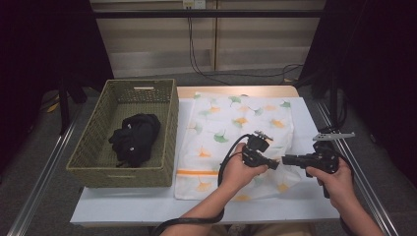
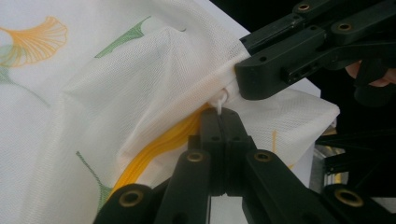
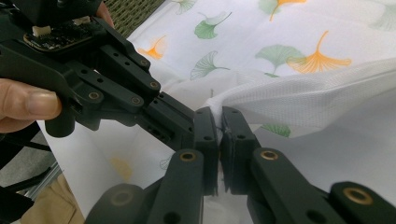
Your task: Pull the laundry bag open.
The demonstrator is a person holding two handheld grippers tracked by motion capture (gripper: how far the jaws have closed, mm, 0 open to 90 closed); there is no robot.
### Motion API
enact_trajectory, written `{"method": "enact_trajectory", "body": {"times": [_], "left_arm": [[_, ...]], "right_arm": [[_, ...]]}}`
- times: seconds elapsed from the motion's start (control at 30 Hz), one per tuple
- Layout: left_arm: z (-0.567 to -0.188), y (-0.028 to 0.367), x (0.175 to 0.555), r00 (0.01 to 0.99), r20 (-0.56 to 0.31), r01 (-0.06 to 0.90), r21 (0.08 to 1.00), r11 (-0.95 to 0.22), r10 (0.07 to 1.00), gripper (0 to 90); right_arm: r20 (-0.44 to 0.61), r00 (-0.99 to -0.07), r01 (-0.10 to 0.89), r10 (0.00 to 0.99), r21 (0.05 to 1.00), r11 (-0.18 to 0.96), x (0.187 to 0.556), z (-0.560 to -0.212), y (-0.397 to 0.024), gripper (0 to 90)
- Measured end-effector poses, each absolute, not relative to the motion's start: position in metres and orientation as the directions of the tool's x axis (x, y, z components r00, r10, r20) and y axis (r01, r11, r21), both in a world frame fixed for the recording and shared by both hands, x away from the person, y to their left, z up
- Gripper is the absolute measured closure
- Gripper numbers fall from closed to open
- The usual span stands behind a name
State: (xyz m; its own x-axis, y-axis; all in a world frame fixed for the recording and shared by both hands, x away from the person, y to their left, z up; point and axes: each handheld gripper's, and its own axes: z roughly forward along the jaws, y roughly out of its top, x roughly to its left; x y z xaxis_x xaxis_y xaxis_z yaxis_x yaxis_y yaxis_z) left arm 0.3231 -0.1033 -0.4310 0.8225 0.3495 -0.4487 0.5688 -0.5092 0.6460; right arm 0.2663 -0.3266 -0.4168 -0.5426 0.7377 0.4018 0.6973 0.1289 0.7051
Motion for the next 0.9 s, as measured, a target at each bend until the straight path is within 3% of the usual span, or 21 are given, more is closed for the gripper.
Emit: {"method": "enact_trajectory", "body": {"times": [0.1,0.2,0.63,0.9], "left_arm": [[-0.431,-0.102,0.323,0.815,-0.461,0.579,0.65,-0.492,0.351,90.0],[-0.427,-0.104,0.32,0.838,-0.41,0.546,0.651,-0.528,0.36,90.0],[-0.421,-0.098,0.322,0.795,-0.474,0.606,0.602,-0.52,0.378,90.0],[-0.42,-0.097,0.322,0.806,-0.448,0.591,0.593,-0.547,0.386,90.0]], "right_arm": [[0.405,-0.543,0.695,0.736,0.708,0.123,0.266,-0.416,-0.328,86.1],[0.408,-0.541,0.698,0.736,0.705,0.122,0.267,-0.417,-0.327,86.1],[0.402,-0.542,0.696,0.738,0.707,0.126,0.266,-0.416,-0.329,86.2],[0.397,-0.536,0.694,0.745,0.71,0.12,0.265,-0.414,-0.329,86.4]]}}
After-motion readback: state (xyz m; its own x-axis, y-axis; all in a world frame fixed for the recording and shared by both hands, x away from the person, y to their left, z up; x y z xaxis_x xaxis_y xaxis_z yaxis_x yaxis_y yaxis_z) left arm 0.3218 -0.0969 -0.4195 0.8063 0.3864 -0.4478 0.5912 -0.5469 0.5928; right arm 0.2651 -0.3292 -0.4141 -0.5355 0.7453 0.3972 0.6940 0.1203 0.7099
